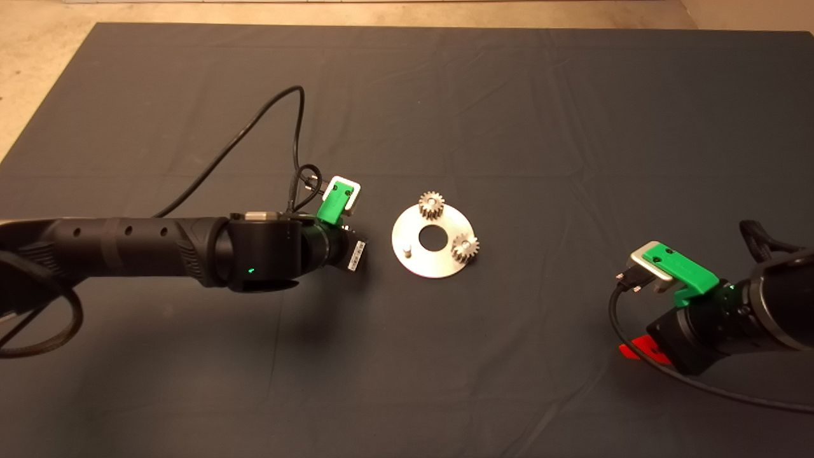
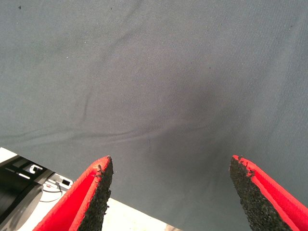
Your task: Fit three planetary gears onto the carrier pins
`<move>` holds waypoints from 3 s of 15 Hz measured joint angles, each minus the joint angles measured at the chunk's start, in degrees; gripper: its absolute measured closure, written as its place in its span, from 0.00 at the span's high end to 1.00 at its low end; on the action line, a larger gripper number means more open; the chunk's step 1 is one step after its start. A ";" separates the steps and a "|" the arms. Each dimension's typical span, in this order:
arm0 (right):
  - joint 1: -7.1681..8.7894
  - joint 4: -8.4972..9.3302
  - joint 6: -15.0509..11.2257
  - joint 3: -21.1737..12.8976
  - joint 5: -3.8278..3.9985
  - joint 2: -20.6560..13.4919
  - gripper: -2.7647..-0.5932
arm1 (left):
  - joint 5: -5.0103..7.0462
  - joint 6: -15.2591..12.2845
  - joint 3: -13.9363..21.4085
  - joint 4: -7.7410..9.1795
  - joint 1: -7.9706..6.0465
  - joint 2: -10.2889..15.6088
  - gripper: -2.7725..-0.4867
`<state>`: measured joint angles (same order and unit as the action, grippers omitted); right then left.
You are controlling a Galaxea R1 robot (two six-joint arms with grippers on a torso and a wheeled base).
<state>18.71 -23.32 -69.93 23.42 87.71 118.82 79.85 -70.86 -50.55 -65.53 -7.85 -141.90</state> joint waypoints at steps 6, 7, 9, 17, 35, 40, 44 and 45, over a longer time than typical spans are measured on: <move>0.00 0.00 0.22 0.00 0.02 -0.09 0.55 | 0.00 -0.02 0.01 -0.33 1.00 0.96 0.45; 0.00 0.00 0.22 0.00 0.00 -0.11 0.55 | 0.00 -0.02 0.01 -0.33 1.00 0.96 0.45; 0.00 0.00 0.24 0.00 0.00 -0.11 0.55 | -0.02 -0.02 0.01 -0.33 1.00 0.96 0.38; 0.00 0.00 0.88 0.00 0.02 -0.44 0.55 | -0.37 -0.01 0.01 -0.33 0.99 0.78 0.26; 0.00 0.00 1.20 0.00 0.02 -0.61 0.55 | -0.04 0.34 1.80 -0.28 1.00 2.02 0.13; 0.00 0.00 1.27 0.00 0.02 -0.61 0.55 | 2.51 0.89 8.29 -0.28 0.99 3.86 0.13; 0.00 0.00 1.29 0.00 0.02 -0.61 0.55 | 7.44 1.13 17.15 -0.24 0.79 4.16 0.10; 0.00 0.00 1.29 0.00 0.02 -0.61 0.55 | 7.44 1.14 18.21 -0.26 0.62 4.16 0.10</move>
<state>18.71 -23.32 -68.63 23.42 87.74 118.21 87.28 -69.72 -32.34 -65.79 -7.24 -137.74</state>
